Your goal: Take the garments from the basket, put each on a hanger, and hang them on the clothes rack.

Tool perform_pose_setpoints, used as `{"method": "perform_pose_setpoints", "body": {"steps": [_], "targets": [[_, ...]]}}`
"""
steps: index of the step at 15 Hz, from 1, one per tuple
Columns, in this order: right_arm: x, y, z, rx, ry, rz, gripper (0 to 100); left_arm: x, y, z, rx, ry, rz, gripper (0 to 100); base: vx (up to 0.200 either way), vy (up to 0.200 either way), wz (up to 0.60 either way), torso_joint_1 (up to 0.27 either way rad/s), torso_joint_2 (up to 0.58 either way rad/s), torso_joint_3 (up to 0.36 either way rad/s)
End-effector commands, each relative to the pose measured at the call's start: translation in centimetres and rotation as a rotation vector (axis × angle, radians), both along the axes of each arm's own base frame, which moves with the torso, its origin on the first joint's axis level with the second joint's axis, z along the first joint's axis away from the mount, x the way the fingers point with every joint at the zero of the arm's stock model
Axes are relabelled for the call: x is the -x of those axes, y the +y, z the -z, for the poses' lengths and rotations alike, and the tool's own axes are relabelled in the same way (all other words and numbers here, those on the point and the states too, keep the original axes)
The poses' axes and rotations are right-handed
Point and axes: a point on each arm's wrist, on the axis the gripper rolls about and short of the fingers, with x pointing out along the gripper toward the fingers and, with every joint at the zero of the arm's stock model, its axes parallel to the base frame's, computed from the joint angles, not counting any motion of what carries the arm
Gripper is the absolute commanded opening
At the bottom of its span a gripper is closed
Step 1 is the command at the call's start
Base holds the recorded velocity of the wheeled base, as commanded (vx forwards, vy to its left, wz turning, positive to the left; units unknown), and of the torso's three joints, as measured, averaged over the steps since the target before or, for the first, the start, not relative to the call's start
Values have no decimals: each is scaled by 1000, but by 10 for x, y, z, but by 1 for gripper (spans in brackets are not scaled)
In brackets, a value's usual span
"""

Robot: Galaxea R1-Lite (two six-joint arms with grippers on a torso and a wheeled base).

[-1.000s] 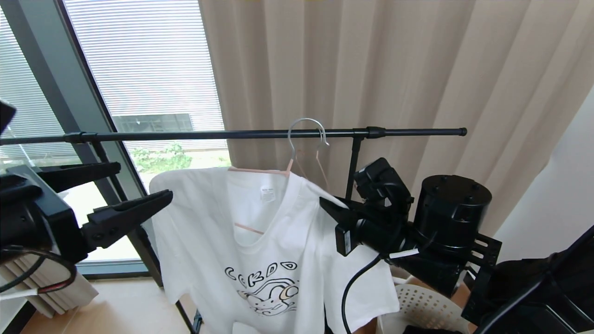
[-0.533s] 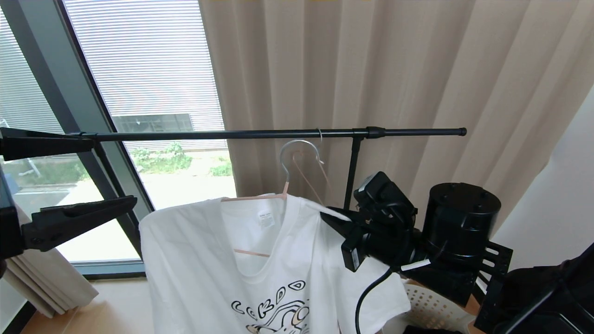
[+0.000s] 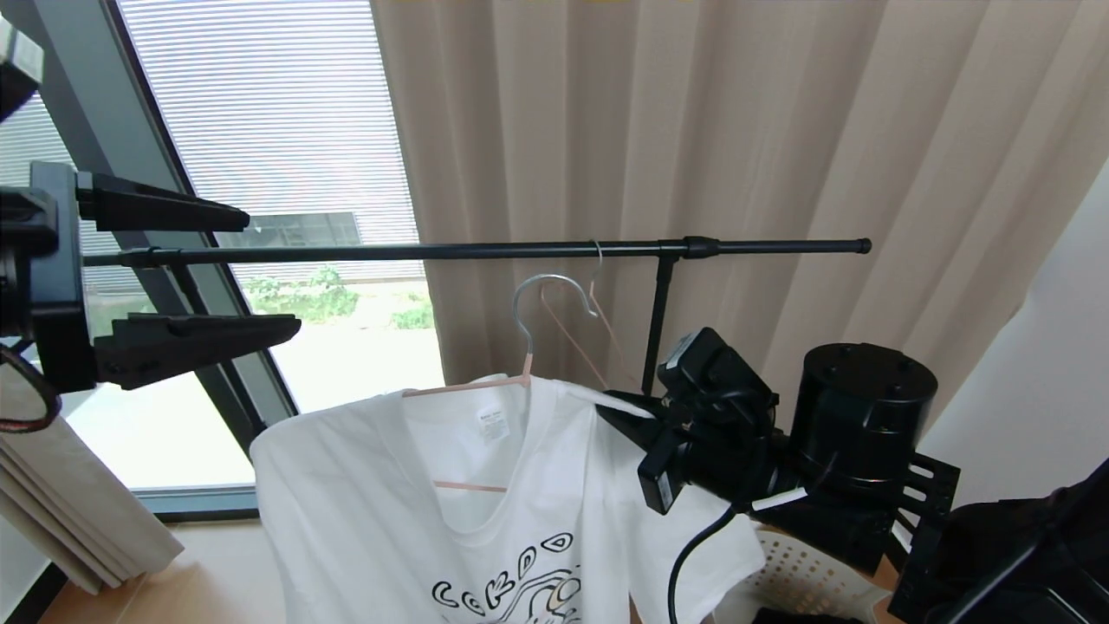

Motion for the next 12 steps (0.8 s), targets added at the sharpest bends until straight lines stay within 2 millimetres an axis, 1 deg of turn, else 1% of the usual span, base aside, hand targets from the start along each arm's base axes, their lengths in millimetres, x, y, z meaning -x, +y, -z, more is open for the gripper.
{"method": "perform_pose_setpoints", "body": {"steps": [1,2,3,4,5,6,7,8,10,11,12], "targets": [[0,0,1,3,3,-1,0,-37,13,-35,36,81,-52,100,0,0,0,0,0,0],[0,0,2,4,5,-1,0,-41,17,-44,35,123,-55,100,0,0,0,0,0,0],[0,1,3,6,7,-2,0,-40,17,-45,14,175,-34,100,0,0,0,0,0,0],[-1,1,3,6,7,-1,0,-38,17,-40,-39,203,-1,100,0,0,0,0,0,0],[0,1,3,6,7,-2,0,-37,18,-38,-55,205,7,100,0,0,0,0,0,0],[-1,1,3,6,7,1,0,-34,24,-20,-159,216,77,100,0,0,0,0,0,0],[-1,1,4,8,9,-1,0,-36,24,-13,-166,220,123,100,0,0,0,0,0,0],[0,1,4,9,8,-1,0,-40,24,0,-150,247,178,100,0,0,0,0,0,0],[0,1,3,8,7,-1,0,-49,23,20,-158,300,213,100,0,0,0,0,0,0],[0,1,4,10,9,-1,0,-50,23,23,-161,305,219,100,0,0,0,0,0,0],[0,1,4,9,8,-1,0,-55,19,31,-161,326,241,100,0,0,0,0,0,0]]}}
